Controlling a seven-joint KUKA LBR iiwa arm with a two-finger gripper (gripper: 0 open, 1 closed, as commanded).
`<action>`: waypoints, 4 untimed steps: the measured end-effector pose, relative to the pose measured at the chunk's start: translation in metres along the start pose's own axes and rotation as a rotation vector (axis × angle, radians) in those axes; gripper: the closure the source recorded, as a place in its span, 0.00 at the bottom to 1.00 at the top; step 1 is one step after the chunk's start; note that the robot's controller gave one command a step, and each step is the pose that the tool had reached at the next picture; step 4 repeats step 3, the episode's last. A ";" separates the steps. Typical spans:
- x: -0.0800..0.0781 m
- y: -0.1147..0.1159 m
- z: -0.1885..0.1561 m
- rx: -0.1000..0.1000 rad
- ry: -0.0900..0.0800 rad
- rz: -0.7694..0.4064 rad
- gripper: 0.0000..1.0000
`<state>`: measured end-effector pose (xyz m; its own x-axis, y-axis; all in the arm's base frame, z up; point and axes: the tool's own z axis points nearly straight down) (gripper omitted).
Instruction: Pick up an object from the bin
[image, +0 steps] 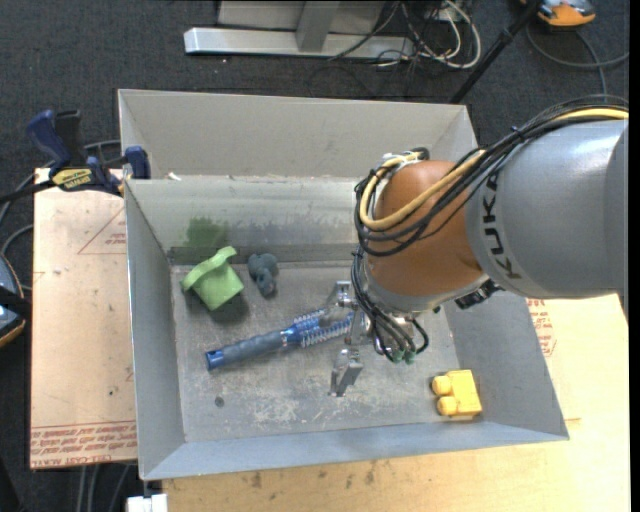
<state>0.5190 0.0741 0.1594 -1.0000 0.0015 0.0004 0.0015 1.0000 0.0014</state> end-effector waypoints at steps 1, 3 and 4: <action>-0.050 0.005 0.067 0.000 -0.001 -0.179 0.00; -0.074 0.009 -0.061 0.000 -0.011 -0.145 1.00; -0.074 0.009 -0.061 0.000 -0.011 -0.145 1.00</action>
Offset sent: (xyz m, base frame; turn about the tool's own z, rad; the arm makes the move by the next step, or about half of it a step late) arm 0.0503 0.0041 -0.0654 -0.1807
